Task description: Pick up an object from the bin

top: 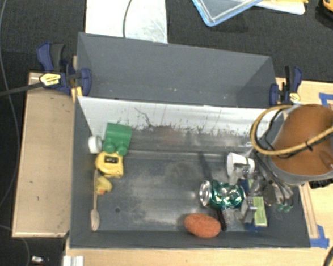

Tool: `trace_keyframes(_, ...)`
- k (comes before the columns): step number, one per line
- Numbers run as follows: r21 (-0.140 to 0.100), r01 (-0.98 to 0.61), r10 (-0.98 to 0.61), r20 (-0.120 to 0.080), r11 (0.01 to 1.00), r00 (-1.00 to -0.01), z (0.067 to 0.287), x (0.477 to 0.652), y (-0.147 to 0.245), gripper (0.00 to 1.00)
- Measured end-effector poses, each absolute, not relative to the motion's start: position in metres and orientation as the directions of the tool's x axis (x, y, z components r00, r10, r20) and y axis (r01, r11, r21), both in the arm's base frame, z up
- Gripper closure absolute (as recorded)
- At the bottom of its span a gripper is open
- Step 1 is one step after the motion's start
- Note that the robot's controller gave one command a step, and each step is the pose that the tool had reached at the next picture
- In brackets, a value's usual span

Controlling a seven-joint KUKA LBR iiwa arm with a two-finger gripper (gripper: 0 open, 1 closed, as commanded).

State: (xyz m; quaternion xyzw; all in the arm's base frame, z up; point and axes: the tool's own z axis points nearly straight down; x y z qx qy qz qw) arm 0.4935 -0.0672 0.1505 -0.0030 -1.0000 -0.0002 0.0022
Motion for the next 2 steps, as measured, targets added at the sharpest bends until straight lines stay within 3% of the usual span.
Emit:
trace_keyframes(1, 0.0, 0.003, 0.003, -0.002, 1.0, -1.0, 0.153, 0.495, -0.067, 0.0)
trace_keyframes(2, -0.001, 0.008, 0.008, -0.009, 1.0, -1.0, 0.098, 0.499, -0.088, 0.0)
